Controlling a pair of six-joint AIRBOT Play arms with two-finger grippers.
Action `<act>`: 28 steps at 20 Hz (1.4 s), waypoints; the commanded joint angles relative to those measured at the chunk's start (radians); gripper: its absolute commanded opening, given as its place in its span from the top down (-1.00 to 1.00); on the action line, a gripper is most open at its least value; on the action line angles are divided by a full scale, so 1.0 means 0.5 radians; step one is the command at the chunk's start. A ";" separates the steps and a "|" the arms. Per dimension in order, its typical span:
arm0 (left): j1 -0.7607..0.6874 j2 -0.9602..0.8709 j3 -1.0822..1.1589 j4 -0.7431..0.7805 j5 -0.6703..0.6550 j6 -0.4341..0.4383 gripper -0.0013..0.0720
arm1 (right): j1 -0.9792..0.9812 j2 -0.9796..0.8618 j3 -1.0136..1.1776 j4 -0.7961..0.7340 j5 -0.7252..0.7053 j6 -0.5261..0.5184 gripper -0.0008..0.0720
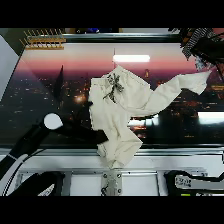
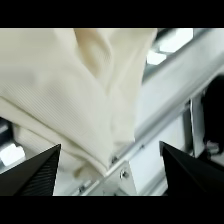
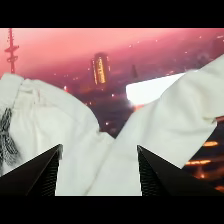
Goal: Fold the clothes and pants, and hang the long-sleeved shirts on hangers.
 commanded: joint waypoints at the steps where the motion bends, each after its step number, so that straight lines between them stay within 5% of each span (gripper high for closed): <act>1: 0.443 -0.200 0.276 0.146 0.201 0.022 -0.86 | 0.034 0.142 -0.169 0.027 0.288 -0.264 -0.43; 6: 0.797 -0.869 0.684 0.178 0.410 0.021 -0.86 | 0.249 0.581 -1.319 0.029 0.211 -0.280 -0.43; 12: 0.758 -1.505 1.164 0.180 0.210 0.021 -0.86 | 0.704 0.703 -2.500 0.215 -0.163 -0.273 -0.43; 26: 0.558 -1.987 1.671 0.175 -0.004 -0.011 -0.86 | 1.057 0.418 -2.651 0.578 -0.531 -0.272 -0.42; 27: 0.539 -2.001 1.690 0.179 -0.005 -0.018 -0.85 | 1.057 0.421 -2.651 0.585 -0.535 -0.273 -0.35; 28: 0.529 -2.003 1.701 0.179 -0.004 -0.024 -0.34 | 1.057 0.425 -2.648 0.584 -0.530 -0.274 0.27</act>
